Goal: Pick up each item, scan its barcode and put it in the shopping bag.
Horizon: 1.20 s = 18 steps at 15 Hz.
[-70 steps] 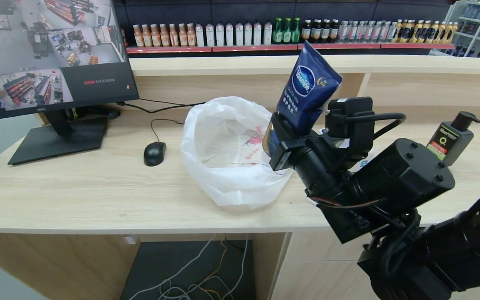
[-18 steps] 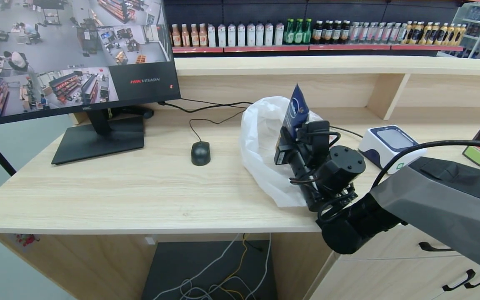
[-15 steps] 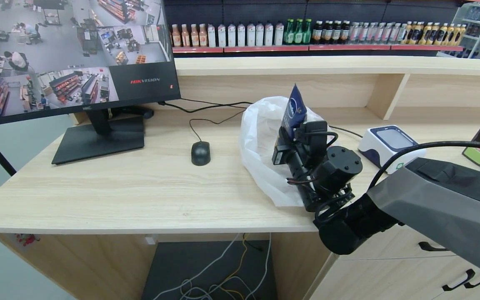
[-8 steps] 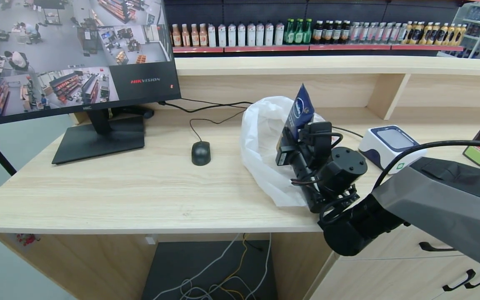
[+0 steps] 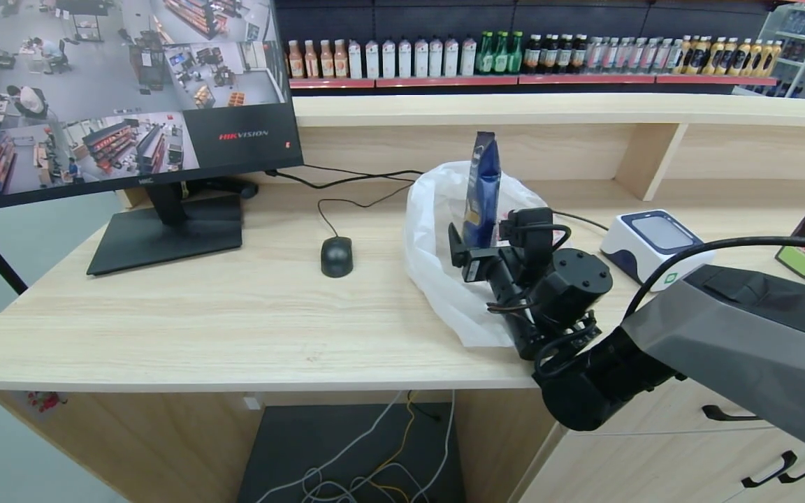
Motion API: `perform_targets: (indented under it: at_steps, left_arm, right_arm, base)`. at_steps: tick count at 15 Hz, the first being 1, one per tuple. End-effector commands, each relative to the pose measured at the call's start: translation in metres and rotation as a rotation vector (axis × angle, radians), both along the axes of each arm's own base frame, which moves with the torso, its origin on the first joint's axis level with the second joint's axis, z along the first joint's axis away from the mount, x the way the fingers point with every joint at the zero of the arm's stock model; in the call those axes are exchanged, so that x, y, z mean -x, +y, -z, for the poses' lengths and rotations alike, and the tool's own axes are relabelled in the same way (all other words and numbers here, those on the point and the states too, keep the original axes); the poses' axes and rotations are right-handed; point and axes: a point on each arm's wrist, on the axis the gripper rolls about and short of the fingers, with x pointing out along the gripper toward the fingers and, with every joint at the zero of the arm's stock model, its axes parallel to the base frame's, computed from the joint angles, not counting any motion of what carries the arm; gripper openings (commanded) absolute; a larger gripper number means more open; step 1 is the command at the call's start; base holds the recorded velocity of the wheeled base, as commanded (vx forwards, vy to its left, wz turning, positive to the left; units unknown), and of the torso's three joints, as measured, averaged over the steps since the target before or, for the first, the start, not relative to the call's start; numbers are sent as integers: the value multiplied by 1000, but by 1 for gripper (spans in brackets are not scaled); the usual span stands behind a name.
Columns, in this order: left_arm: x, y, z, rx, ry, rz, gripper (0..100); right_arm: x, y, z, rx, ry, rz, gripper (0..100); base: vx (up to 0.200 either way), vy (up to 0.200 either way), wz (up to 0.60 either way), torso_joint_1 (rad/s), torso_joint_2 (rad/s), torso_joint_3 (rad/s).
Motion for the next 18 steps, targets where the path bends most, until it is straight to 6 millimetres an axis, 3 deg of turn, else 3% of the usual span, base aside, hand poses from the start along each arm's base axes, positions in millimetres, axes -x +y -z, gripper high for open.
perform_targets:
  at_steps: [1,12,14,18]
  left_arm:
    - [0,0,0,0,-1,-1,100]
    - [0,0,0,0,-1,-1,100]
    - [0,0,0,0,-1,-1,100]
    - [0,0,0,0,-1,-1,100]
  right_arm:
    - [1,0,-2,-5,-8,-2,100]
    - [5,-3,-16,-22,-34,0,100]
    - [11,-3,-25,-31,-49,-7,100]
    - [42,-10,-44,-31,-47,-38,100]
  base:
    - [0,0,0,0,0,0]
    - [0,0,0,0,0,0]
    - [0,0,0,0,0,0]
    - [0,0,0,0,0,0]
